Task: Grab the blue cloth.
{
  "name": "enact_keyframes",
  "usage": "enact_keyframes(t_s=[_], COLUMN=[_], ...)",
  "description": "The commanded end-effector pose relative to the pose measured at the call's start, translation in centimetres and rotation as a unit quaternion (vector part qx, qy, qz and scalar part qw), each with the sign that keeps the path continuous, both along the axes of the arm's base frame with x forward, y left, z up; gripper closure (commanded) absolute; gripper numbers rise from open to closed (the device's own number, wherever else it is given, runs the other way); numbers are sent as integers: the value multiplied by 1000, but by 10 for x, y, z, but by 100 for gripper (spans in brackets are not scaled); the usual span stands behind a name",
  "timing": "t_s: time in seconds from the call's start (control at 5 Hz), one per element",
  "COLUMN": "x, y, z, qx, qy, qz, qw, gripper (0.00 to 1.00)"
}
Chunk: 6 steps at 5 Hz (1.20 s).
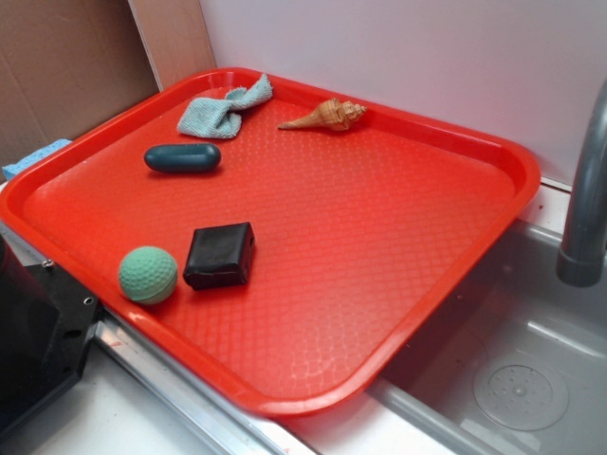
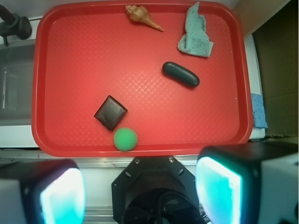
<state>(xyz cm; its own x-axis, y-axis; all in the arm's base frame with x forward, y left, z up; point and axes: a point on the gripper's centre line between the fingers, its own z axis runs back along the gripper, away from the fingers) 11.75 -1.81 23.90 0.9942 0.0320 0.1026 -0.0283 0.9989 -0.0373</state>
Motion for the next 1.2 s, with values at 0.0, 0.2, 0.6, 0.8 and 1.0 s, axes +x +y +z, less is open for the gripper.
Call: enact_keyframes(t_s=[0.0,0.2,0.6,0.8,1.0], x=[0,9,33,54,77], y=[0,10,36,57,75], z=[0,-7,-32,-50,-70], qx=[0,-8,-26,-22,-15], qy=[0,6,-25,-54,-89], qz=[0,51,241,341,429], qw=[1000,999,970,938,899], gripper=[0,0,0,0,0])
